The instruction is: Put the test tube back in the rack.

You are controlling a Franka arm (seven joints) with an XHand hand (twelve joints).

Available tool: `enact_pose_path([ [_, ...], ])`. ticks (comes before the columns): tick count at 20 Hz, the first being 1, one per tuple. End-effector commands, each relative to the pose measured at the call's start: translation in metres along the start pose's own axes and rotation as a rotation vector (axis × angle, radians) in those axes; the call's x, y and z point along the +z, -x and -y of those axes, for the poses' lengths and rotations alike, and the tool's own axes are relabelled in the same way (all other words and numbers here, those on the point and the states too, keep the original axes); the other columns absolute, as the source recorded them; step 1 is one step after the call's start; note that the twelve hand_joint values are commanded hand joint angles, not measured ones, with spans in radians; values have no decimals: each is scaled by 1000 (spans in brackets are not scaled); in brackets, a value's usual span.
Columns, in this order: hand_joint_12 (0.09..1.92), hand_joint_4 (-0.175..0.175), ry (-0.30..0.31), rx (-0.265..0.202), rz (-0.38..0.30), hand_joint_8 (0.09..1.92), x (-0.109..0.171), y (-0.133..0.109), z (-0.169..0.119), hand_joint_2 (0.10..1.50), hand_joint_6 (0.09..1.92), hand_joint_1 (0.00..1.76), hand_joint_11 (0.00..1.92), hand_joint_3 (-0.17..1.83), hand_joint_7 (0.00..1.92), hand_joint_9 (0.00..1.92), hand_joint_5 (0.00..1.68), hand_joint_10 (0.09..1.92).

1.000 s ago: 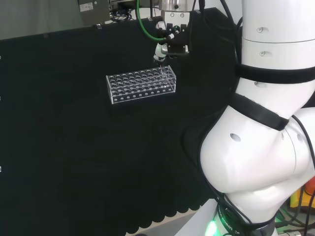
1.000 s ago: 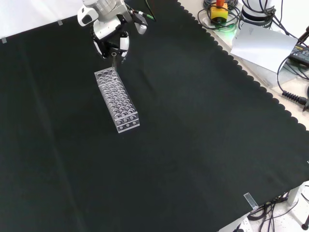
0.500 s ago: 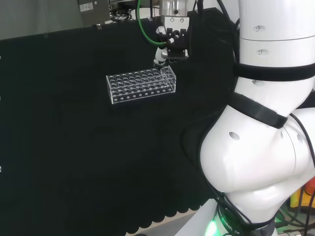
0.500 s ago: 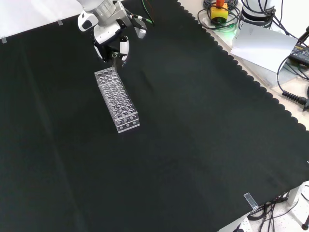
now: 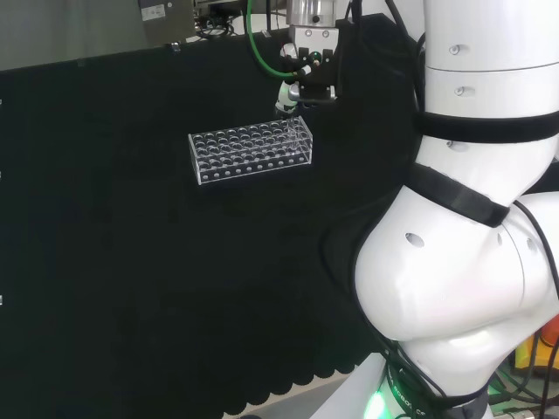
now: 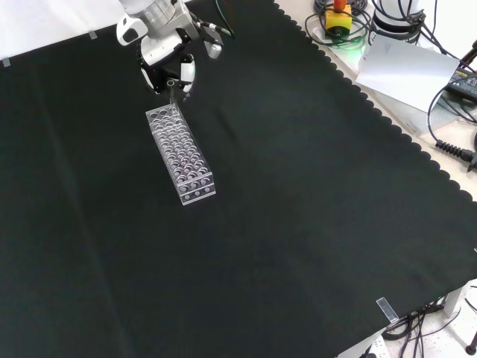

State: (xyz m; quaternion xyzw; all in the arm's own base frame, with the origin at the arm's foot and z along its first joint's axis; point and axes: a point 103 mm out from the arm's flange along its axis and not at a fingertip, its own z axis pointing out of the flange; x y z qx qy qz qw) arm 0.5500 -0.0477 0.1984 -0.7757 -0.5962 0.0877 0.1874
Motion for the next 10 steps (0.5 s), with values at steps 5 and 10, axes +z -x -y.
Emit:
enact_pose_path([
  [5, 864, -175, -14, 5, 0, 690, 4, 4, -4, 696, 87, 1331, 1285, 544, 1387, 1590, 1432, 634],
  [10, 864, -175, -23, 6, -3, 690, 8, 5, -4, 696, 87, 1331, 1285, 544, 1388, 1590, 1432, 634],
])
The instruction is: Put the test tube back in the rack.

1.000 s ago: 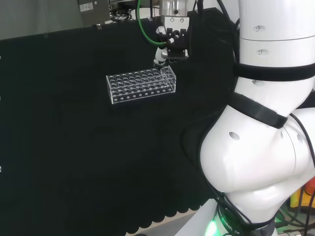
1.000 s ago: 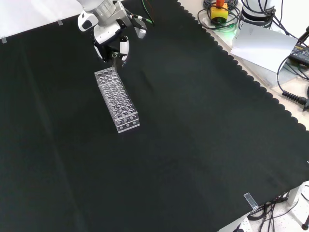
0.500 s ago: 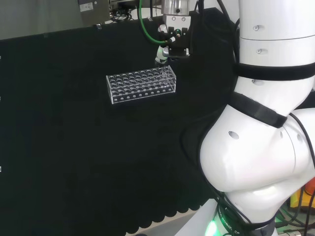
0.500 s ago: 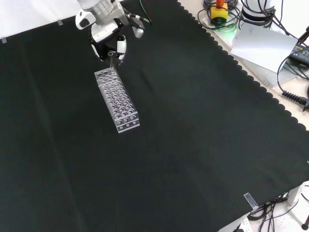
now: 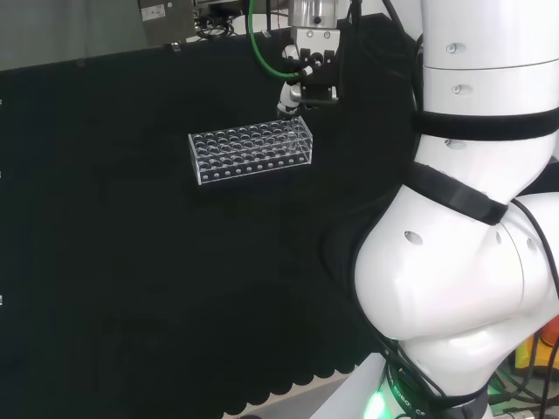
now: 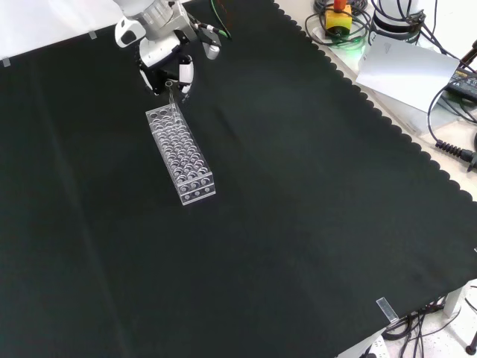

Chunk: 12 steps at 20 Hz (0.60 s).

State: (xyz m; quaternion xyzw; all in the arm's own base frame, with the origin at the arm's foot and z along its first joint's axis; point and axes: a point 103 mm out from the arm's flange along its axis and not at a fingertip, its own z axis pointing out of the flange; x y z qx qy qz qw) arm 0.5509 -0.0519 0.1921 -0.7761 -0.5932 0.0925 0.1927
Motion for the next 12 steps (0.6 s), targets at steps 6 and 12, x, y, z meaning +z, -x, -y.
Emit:
enact_pose_path([
  [6, 864, -175, -26, -8, -5, 691, 17, -5, -1, 696, 87, 1331, 1284, 545, 1387, 1590, 1432, 634],
  [12, 864, -175, -41, -17, -15, 691, 26, -9, -1, 696, 87, 1331, 1284, 545, 1387, 1590, 1432, 635],
])
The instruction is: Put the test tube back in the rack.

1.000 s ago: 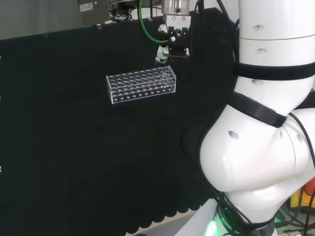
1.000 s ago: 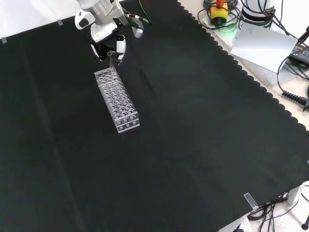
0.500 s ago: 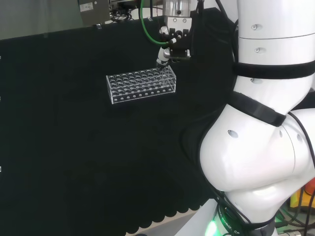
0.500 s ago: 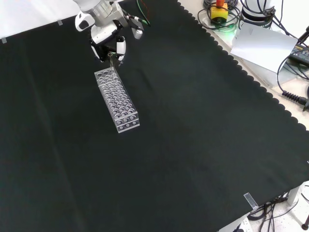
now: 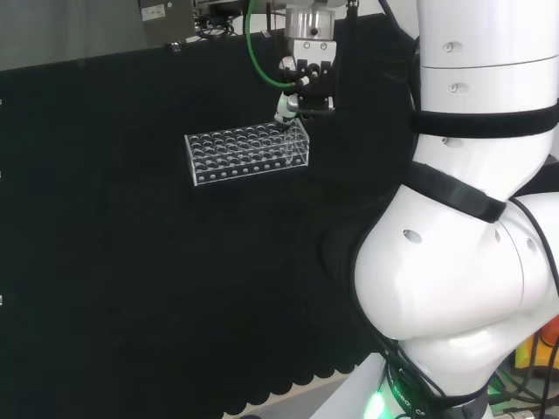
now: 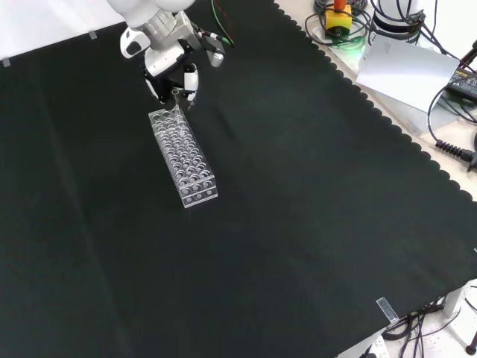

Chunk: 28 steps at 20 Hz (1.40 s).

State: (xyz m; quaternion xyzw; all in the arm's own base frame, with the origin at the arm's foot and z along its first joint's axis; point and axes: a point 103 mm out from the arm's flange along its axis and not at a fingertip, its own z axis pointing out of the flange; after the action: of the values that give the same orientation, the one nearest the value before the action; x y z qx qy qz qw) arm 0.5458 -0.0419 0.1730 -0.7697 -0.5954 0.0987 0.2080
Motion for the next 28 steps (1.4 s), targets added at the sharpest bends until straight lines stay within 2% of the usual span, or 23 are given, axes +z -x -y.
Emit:
enact_pose_path([
  [1, 865, -175, -12, -8, -15, 691, 5, -2, 0, 696, 87, 1331, 1284, 545, 1387, 1590, 1432, 635],
  [6, 865, -175, -7, -9, -15, 692, 5, -1, 1, 696, 87, 1331, 1283, 545, 1387, 1589, 1432, 635],
  [8, 866, -175, -8, -21, -46, 691, 6, -2, 2, 696, 87, 1331, 1284, 544, 1387, 1587, 1433, 635],
  [9, 905, -175, -28, -38, -47, 639, 6, -3, 3, 692, 87, 1330, 1281, 543, 1407, 1560, 1437, 630],
  [10, 991, -175, -33, -52, -50, 518, 5, -4, 4, 736, 87, 1324, 1221, 447, 1413, 1505, 1452, 617],
  [11, 1094, -175, -22, -58, -57, 478, 4, -4, 5, 702, 87, 1278, 1122, 450, 1401, 1419, 1383, 639],
  [14, 1281, -163, -6, -79, -67, 665, -5, -4, 8, 527, 87, 1193, 907, 677, 1126, 1171, 1133, 718],
  [18, 1334, -118, 19, -107, -79, 829, -21, -6, 16, 469, 87, 1156, 806, 749, 839, 970, 931, 759],
  [21, 1344, -100, 48, -124, -73, 855, -38, -9, 25, 462, 87, 1145, 772, 753, 747, 888, 858, 774],
  [28, 1356, -85, 120, -154, -56, 866, -89, -18, 56, 459, 87, 1137, 738, 751, 681, 832, 807, 784],
])
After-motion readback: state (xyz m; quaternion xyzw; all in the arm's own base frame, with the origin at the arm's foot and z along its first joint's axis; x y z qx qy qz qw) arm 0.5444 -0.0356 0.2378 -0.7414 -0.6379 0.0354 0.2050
